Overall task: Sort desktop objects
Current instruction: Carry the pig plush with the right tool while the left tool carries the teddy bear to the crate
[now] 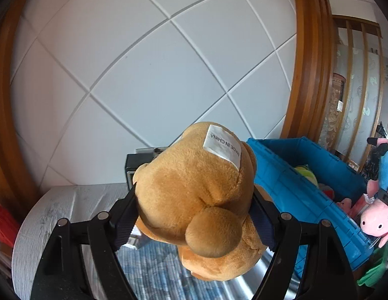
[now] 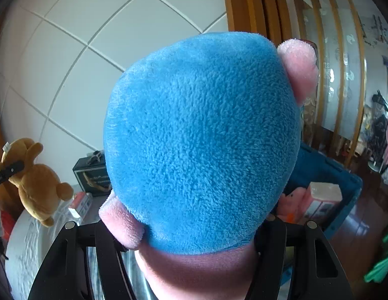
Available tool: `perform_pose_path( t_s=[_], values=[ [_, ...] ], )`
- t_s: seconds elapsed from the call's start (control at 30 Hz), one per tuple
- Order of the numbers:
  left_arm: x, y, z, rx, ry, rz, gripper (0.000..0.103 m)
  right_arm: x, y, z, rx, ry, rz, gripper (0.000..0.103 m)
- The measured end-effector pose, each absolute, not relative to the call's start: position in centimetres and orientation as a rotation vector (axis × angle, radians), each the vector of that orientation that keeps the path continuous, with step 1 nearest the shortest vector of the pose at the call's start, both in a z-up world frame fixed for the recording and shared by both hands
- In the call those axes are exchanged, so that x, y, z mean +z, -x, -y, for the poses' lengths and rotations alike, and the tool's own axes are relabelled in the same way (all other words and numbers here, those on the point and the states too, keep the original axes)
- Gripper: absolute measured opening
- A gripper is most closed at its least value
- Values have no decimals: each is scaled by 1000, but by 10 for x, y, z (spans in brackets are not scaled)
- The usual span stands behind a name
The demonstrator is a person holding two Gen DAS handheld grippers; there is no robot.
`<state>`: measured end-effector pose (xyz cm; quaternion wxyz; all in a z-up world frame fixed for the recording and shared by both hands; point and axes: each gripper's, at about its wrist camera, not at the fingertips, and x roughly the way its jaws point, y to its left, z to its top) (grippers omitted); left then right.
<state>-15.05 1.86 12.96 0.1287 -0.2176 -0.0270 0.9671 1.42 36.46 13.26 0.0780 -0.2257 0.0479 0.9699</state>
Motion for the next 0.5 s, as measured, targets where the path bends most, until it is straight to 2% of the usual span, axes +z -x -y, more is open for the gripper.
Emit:
perform_pose_path(
  t_s=[0.03, 0.33, 0.5],
  values=[
    [136, 150, -38, 2806, 613, 77, 80, 131, 12, -363, 2903, 679, -138, 65],
    [189, 155, -219, 2763, 508, 94, 80, 136, 41, -497, 2911, 736, -83, 65],
    [186, 164, -314, 2703, 600, 26, 80, 133, 74, -552, 2917, 834, -25, 66]
  ],
)
